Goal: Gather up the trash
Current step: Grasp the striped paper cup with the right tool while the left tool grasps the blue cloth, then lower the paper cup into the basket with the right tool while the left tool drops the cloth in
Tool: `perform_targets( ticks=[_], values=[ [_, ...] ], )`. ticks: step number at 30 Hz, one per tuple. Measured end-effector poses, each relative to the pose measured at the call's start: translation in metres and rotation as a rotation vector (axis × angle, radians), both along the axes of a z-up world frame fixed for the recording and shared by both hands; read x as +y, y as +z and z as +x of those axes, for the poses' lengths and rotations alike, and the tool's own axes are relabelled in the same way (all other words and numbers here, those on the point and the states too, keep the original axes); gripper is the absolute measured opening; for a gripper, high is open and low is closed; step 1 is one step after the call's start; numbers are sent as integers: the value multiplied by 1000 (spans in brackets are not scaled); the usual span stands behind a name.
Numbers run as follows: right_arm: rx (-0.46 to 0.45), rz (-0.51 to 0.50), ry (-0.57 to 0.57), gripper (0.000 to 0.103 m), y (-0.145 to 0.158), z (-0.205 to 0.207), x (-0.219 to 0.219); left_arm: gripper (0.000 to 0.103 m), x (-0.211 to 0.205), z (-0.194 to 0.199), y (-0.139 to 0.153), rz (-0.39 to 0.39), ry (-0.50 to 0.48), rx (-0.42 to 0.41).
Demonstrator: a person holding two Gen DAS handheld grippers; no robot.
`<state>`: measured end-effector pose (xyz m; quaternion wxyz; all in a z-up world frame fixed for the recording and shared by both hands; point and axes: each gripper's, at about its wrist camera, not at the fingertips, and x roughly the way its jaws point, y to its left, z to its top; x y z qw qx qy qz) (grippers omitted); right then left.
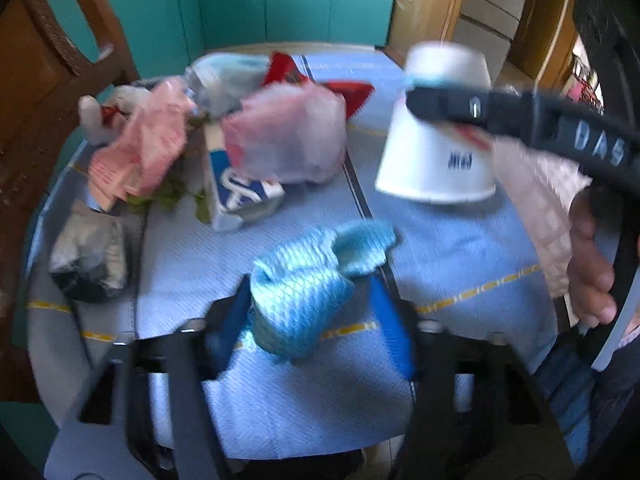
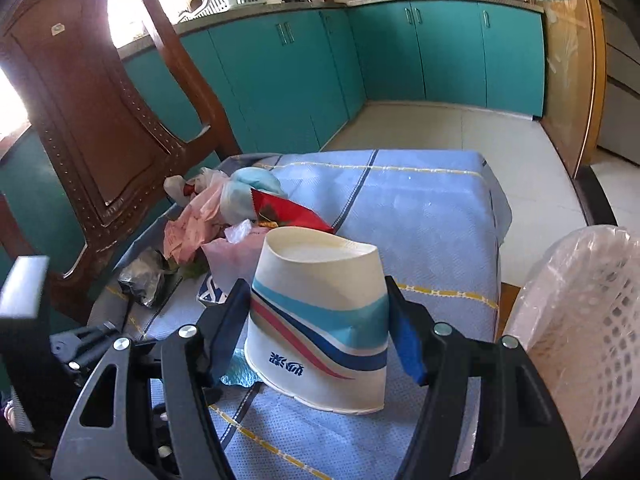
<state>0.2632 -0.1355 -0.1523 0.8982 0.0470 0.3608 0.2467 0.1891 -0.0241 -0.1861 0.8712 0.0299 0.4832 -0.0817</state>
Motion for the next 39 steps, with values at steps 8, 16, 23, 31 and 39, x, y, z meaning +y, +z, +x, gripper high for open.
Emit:
perform_targets(
  ticks=[8, 16, 23, 31, 39],
  values=[
    [-34, -34, 10, 66, 3, -5, 7, 31, 0, -18, 17, 36, -4, -52],
    [-78, -20, -18, 66, 12, -12, 2, 31, 4, -42, 54, 86, 43, -161],
    [-168, -67, -31, 66, 28, -34, 0, 31, 16, -49, 72, 72, 90, -228],
    [-191, -62, -84, 66, 30, -44, -16, 31, 9, -48, 79, 66, 89, -258],
    [-239, -29, -240, 66, 44, -57, -67, 31, -6, -43, 94, 38, 65, -305]
  ],
)
